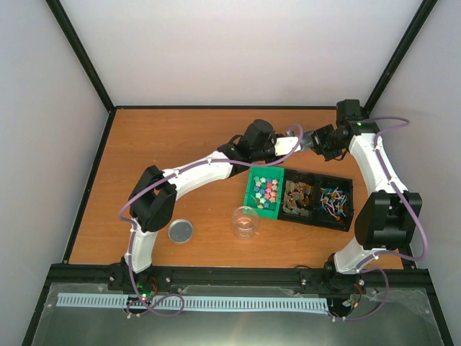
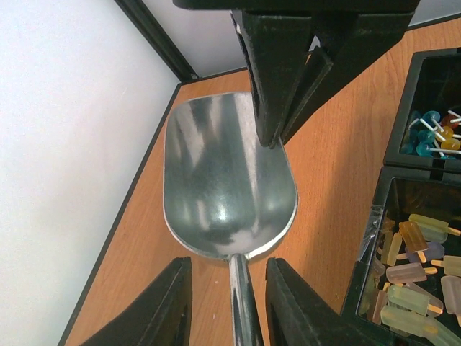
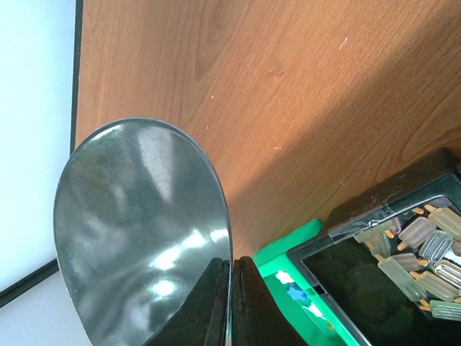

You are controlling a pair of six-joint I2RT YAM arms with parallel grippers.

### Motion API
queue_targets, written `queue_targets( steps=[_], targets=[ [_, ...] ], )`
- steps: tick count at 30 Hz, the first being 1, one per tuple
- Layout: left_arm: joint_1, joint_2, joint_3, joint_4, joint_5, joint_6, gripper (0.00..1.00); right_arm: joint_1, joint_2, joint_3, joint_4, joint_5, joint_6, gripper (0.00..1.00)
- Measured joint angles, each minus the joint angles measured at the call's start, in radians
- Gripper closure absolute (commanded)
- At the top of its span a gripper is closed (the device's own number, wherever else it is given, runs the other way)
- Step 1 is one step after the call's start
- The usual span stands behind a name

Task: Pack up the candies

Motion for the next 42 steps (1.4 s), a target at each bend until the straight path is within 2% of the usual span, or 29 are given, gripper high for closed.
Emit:
queue_targets(
  steps=[3, 9, 10, 14, 21, 23, 27, 30, 36, 42],
  targets=[
    [0.0, 0.003, 0.0, 0.0, 0.0, 0.006, 0.76, 0.0, 0.0, 0.0, 0.003, 0.0, 0.001, 0.97],
    [0.0, 0.011, 0.0, -0.001, 0.0, 0.013, 0.76, 0.0, 0.0, 0.0, 0.008, -0.003, 0.001, 0.97],
    [0.0, 0.011, 0.0, -0.001, 0.0, 0.014, 0.78, 0.0, 0.0, 0.0, 0.008, -0.003, 0.001, 0.97],
    [0.0, 0.013, 0.0, 0.002, -0.013, 0.02, 0.98, 0.0, 0.0, 0.0, 0.008, -0.006, 0.001, 0.97],
    [-0.001, 0.014, 0.0, 0.014, -0.025, 0.021, 0.99, 0.0, 0.0, -0.002, 0.006, -0.014, 0.011, 0.97],
    [-0.001, 0.014, 0.0, 0.014, -0.027, 0.021, 0.99, 0.0, 0.0, -0.002, 0.008, -0.014, 0.011, 0.84],
    [-0.001, 0.014, 0.0, 0.009, -0.027, 0.021, 0.99, 0.0, 0.0, -0.002, 0.014, -0.019, 0.003, 0.36],
    [-0.001, 0.014, 0.0, 0.007, -0.025, 0.012, 0.99, 0.0, 0.0, -0.002, 0.026, -0.019, -0.018, 0.16],
    [0.025, 0.01, 0.0, -0.024, 0.009, -0.075, 0.99, -0.023, -0.002, -0.002, 0.061, -0.019, -0.095, 0.01],
    [0.09, -0.005, 0.035, -0.148, 0.061, -0.224, 0.99, -0.072, -0.011, 0.025, 0.121, -0.03, -0.278, 0.0]
  ],
)
